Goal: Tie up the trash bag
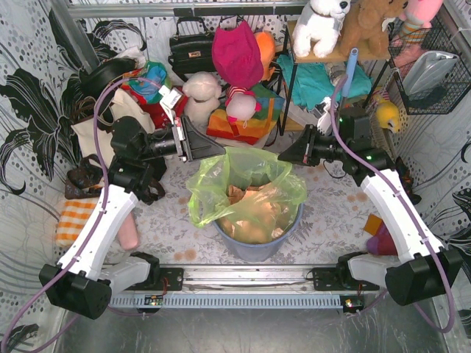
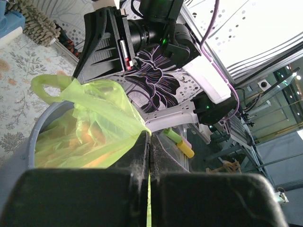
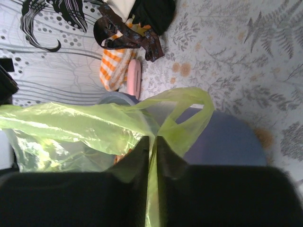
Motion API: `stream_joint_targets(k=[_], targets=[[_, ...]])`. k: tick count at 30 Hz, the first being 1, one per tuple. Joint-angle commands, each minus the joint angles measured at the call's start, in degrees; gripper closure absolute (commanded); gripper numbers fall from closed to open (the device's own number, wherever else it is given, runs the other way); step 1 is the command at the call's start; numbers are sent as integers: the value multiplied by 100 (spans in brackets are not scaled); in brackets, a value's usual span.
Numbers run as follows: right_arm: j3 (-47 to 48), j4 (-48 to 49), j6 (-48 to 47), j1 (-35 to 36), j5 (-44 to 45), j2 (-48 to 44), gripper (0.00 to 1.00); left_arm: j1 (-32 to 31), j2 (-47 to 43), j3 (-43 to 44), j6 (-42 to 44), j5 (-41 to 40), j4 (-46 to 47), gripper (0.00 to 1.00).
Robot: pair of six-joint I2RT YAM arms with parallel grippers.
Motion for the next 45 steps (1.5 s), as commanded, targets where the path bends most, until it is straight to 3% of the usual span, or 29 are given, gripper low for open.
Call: stream_joint_targets(k=[1, 13, 17, 20, 22, 23, 25, 28, 36, 39, 45], targets=[[121, 317, -11, 32, -22, -63, 100, -31, -107, -47, 60, 91, 293, 100], [766, -787, -55, 53, 290, -951, 100, -32, -157, -106, 766, -63, -604, 100], [352, -1130, -88, 54, -134, -1488, 100, -32, -212, -150, 805, -77, -667, 100], [-127, -551, 272, 53, -1108, -1912, 99, -32, -229, -196, 812, -125, -693, 100], [-248, -317, 496, 48, -1418, -2071, 85, -32, -232, -211, 781, -139, -684, 100], [-109, -595, 353, 55, -1153, -2076, 77, -32, -236, -211, 782, -145, -682, 100], [341, -1221, 23, 51, -327, -1985, 72, -32, -238, -192, 772, -148, -678, 100], [600, -1408, 95, 55, 258, -1900, 45, -32, -247, -161, 753, -153, -699, 100], [728, -1621, 180, 51, 1366, -1535, 39, -30, -308, -138, 777, -145, -755, 100], [749, -1808, 134, 53, 1896, -1409, 32, -29, -345, -149, 784, -168, -782, 100], [266, -1497, 380, 48, 1931, -1235, 24, -32, -384, -181, 779, -206, -782, 100]])
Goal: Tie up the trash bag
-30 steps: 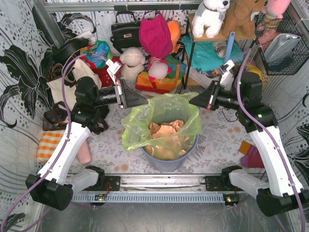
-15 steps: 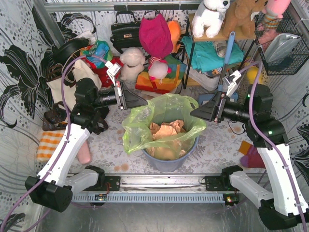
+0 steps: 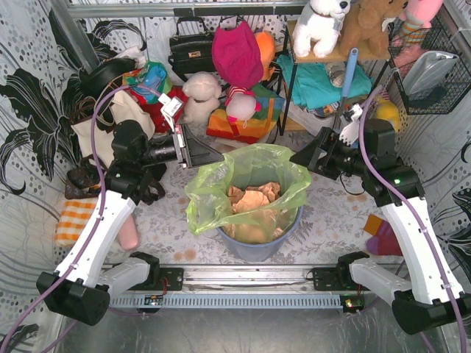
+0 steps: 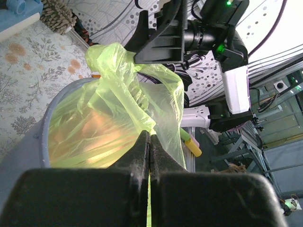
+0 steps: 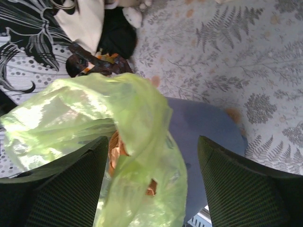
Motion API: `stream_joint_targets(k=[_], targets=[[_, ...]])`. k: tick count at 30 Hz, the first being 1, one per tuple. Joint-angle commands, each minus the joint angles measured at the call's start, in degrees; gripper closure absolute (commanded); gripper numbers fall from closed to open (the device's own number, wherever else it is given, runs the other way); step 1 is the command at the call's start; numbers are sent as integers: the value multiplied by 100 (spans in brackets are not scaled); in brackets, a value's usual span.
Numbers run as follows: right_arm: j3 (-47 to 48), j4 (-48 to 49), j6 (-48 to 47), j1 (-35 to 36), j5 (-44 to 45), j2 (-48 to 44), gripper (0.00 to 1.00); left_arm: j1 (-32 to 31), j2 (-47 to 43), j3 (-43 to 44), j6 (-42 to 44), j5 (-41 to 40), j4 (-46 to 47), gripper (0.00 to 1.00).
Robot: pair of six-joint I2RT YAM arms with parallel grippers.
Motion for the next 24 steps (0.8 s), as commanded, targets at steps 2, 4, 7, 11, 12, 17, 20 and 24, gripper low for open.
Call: stream_joint_targets(k=[2, 4, 7, 11, 12, 17, 20, 24], targets=[[-490, 419, 358, 11, 54, -98, 27, -31, -132, -41, 97, -50, 165, 100], [-738, 856, 657, 4, -399, -142, 34, -32, -137, -58, 86, -48, 184, 100], [-1110, 1638, 1278, 9, -1038, -311, 48, -32, -137, -63, 58, -42, 201, 100], [-1245, 2611, 1981, 4, -1645, -493, 53, -32, -138, -56, 27, -29, 251, 100], [-1202, 2719, 2080, 6, -1719, -507, 55, -27, -132, -58, 25, -24, 260, 100], [-970, 2799, 2208, 6, -1925, -535, 62, -32, -96, -80, -14, -13, 329, 100], [-1010, 3213, 2527, 8, -2225, -561, 62, -32, -76, -84, -24, -5, 352, 100], [-1123, 3943, 3041, 4, -2445, -676, 63, -32, -43, -67, -27, -5, 393, 100]])
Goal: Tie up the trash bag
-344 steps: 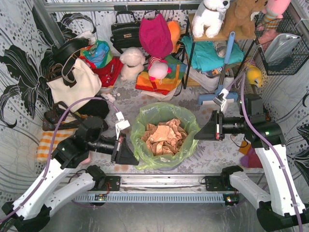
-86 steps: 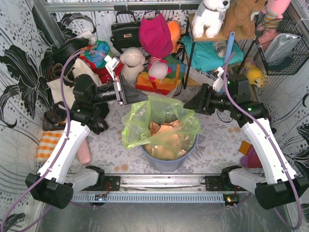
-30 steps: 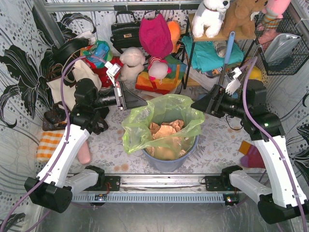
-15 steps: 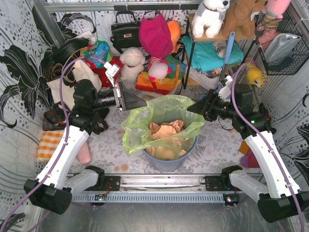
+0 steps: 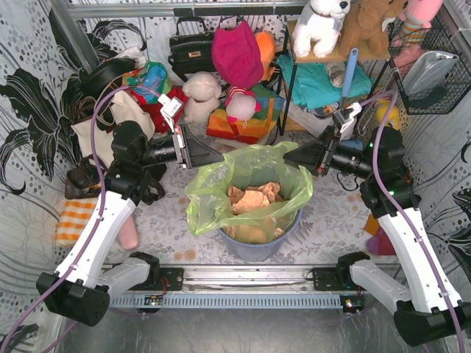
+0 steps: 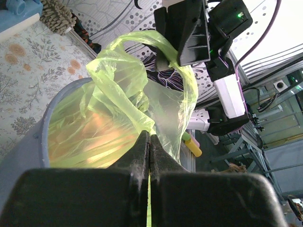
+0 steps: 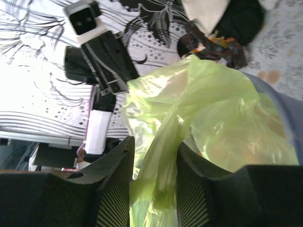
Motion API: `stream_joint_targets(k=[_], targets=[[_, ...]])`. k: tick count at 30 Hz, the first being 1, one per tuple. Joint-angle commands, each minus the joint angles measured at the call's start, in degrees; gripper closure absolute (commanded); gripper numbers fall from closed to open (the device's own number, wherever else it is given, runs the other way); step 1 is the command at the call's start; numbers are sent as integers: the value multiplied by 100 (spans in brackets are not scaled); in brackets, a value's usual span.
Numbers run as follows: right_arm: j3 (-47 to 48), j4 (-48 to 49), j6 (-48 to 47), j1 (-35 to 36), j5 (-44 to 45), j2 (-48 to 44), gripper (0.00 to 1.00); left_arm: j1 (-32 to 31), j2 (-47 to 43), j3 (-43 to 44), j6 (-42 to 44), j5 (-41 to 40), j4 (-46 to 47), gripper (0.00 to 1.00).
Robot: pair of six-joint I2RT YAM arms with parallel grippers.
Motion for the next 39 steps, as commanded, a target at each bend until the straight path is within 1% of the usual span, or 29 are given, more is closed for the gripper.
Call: stream_joint_targets(k=[1, 2, 5, 8, 10, 11, 12, 13, 16, 18, 21, 22, 24, 25, 27, 30, 33, 35, 39], targets=[[13, 1181, 731, 5, -483, -184, 64, -31, -5, -38, -21, -5, 364, 100], [10, 1334, 820, 10, -500, -193, 64, -32, -1, -41, -23, -4, 380, 100], [149, 1259, 754, 8, -418, -191, 67, -30, -4, -37, -23, 15, 383, 100], [263, 1169, 632, 7, -308, -168, 75, -28, -17, 29, 8, 25, 263, 99], [250, 1268, 611, 9, -274, -138, 85, -24, -45, 147, 254, -93, -112, 88], [258, 1243, 535, 7, -205, -120, 90, -23, -73, 239, 438, -235, -432, 78], [306, 1097, 417, 4, -102, -107, 94, -19, -104, 379, 650, -418, -826, 66], [336, 963, 305, 7, -10, -90, 96, -15, -148, 537, 889, -657, -1295, 58], [267, 927, 229, 10, 24, -82, 97, -9, -312, 1068, 1588, -1735, -3024, 35], [210, 944, 249, 6, -6, -77, 98, -5, -519, 1275, 1794, -2597, -3936, 30], [231, 843, 181, 6, -13, -73, 98, -5, -897, 1297, 1755, -3594, -4890, 27], [256, 807, 155, 6, -23, -54, 98, -5, -1046, 1241, 1662, -3865, -5160, 26], [293, 756, 126, 8, -21, -42, 97, -3, -1396, 983, 1438, -4110, -5547, 25], [310, 723, 113, 5, -14, -43, 97, -5, -1621, 798, 1295, -4060, -5580, 24], [348, 667, 82, 7, 3, -37, 97, -5, -2043, 401, 1020, -3705, -5504, 22], [378, 652, 80, 4, -19, -9, 96, -5, -2707, -365, 483, -3224, -5094, 18], [400, 713, 122, 3, -72, 50, 96, -5, -3350, -1305, -122, -2635, -4173, 17], [429, 709, 133, 7, -101, 68, 96, -6, -3624, -1837, -547, -2202, -3345, 17], [483, 653, 127, 6, -88, 27, 96, -5, -3941, -2499, -1374, -1685, -1789, 20]])
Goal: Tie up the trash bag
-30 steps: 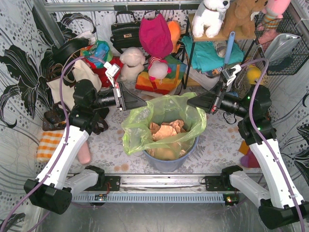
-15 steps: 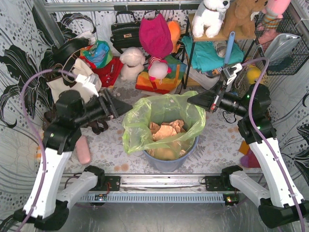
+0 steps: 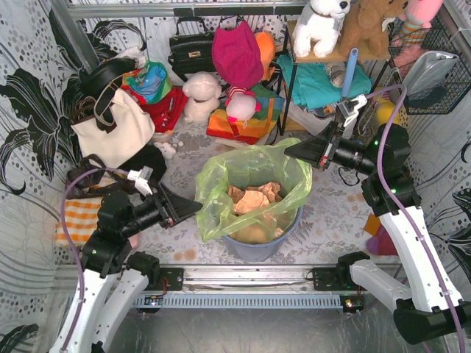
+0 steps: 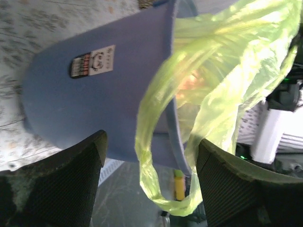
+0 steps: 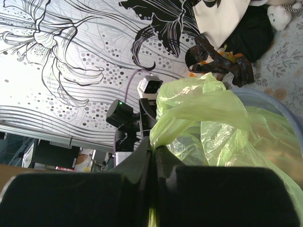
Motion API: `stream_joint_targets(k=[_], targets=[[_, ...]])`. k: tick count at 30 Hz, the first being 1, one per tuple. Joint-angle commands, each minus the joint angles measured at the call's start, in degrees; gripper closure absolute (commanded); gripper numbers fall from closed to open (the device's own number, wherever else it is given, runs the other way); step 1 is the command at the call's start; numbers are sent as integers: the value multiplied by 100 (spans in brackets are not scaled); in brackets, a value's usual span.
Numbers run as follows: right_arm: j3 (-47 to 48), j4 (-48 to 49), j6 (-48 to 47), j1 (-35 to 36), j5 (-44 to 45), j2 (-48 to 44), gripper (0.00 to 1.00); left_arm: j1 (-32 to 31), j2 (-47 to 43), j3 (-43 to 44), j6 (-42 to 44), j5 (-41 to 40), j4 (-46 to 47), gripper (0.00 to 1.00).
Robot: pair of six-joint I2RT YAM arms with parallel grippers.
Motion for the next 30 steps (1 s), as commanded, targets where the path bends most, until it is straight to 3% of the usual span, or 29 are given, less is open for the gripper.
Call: stream_joint_targets(k=[1, 5, 7, 12, 17, 23, 30], targets=[[250, 52, -81, 9, -39, -57, 96, -5, -292, -484, -1194, 921, 2465, 20], [234, 36, -47, 4, 19, -92, 96, -5, -367, -696, -1816, 1462, 3841, 22], [222, 76, -16, 7, 24, -90, 96, -8, -396, -647, -1896, 1663, 4083, 23], [216, 253, 82, 10, 29, -50, 96, -3, -342, -147, -1470, 2069, 3638, 26], [195, 379, 126, 8, 44, -17, 96, -9, -29, 280, -1438, 2274, 4204, 26], [186, 434, 127, 4, 79, -46, 96, -8, 665, 524, -647, 2033, 3102, 25], [58, 460, 103, 6, 126, -123, 96, -14, 640, -88, -1381, 1636, 3873, 24]])
